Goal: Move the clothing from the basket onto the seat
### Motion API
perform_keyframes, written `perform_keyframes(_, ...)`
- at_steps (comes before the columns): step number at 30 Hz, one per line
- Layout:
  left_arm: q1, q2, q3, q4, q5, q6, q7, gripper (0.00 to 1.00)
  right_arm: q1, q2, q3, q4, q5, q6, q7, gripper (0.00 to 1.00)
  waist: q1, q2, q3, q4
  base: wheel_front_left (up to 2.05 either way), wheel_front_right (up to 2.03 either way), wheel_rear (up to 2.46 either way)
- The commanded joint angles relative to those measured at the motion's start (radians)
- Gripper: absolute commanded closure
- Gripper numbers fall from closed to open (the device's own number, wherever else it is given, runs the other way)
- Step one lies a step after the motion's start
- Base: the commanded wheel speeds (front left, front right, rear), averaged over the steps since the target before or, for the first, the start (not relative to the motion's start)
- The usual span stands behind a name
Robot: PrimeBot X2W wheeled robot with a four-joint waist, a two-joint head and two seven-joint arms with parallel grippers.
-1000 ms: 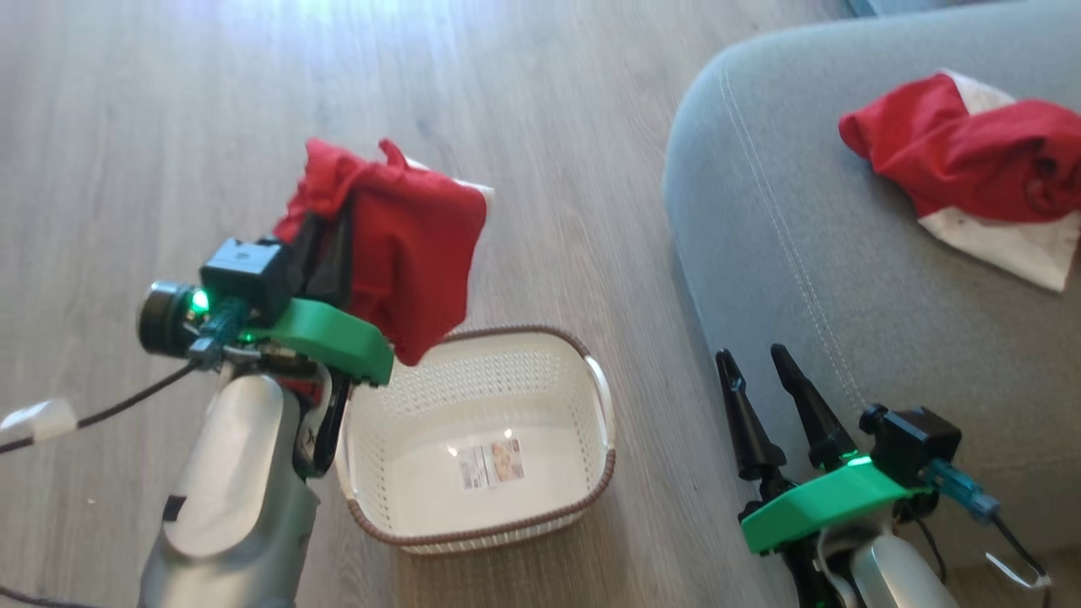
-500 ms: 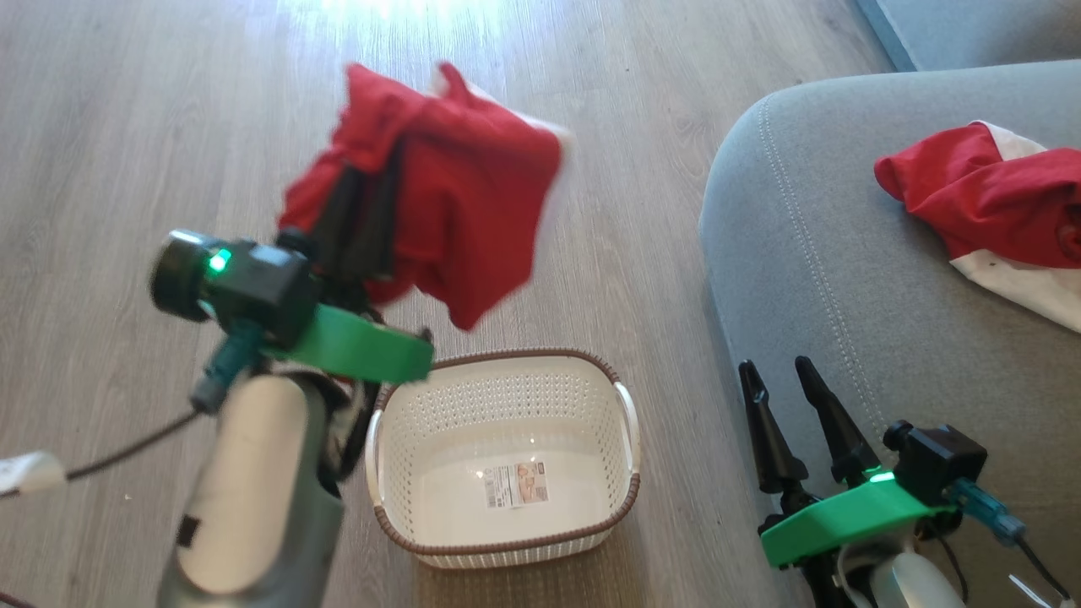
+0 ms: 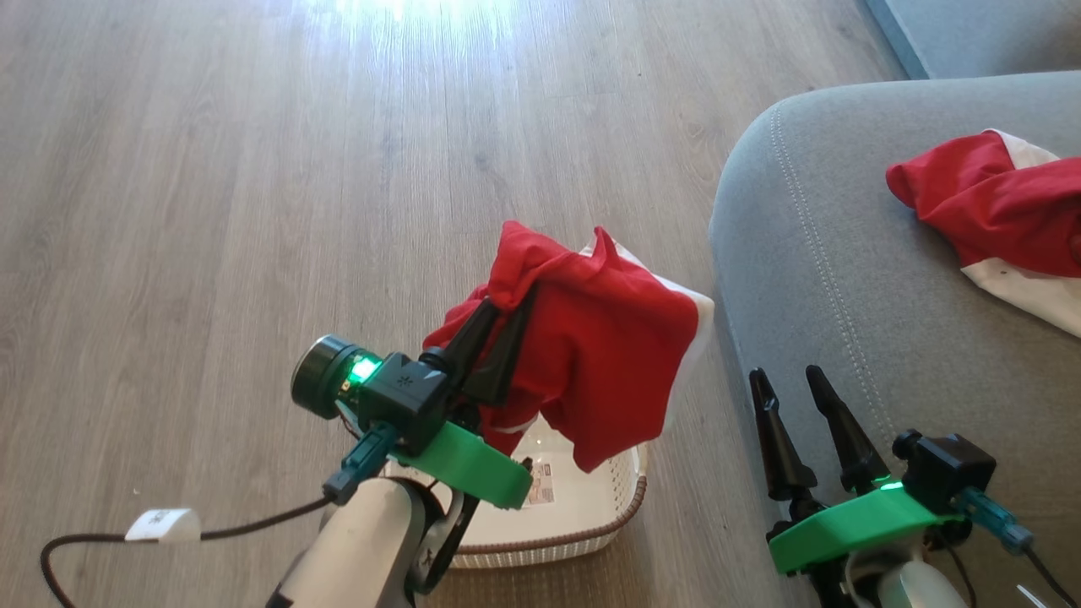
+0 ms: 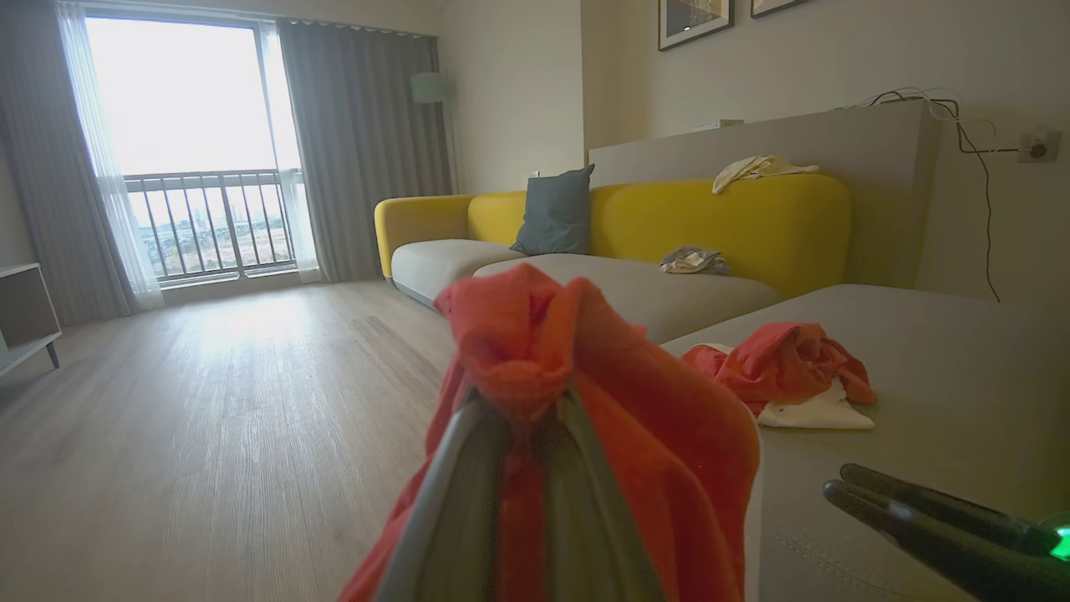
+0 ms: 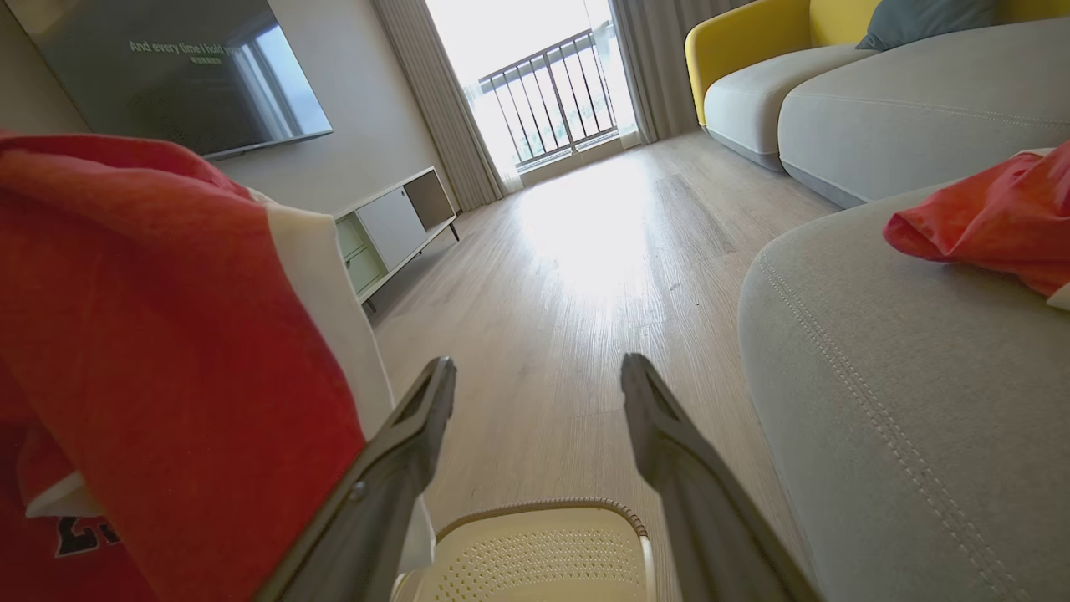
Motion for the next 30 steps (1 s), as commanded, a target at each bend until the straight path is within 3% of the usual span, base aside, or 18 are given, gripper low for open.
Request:
perform_keyframes(1, -0.044, 0.006, 0.034, -0.045, -0.007, 0.011, -0.005, 1.00, -0.023, 0.000, 0.017, -0.038, -0.011, 0.007, -0.009, 0.00, 0.0001, 0.0000, 0.001, 0.003, 0.00, 0.00, 0.00)
perform_keyframes(19, -0.062, 0.006, 0.086, -0.080, 0.019, 0.008, -0.005, 1.00, -0.025, -0.025, 0.032, -0.075, -0.024, 0.007, -0.009, 0.00, 0.0001, 0.0000, 0.000, -0.021, 0.00, 0.00, 0.00)
perform_keyframes(30, -0.062, 0.005, 0.094, -0.066, 0.020, 0.005, -0.005, 1.00, -0.040, -0.140, 0.178, -0.173, -0.080, 0.007, -0.009, 0.00, 0.0001, 0.0000, 0.001, -0.034, 0.00, 0.00, 0.00)
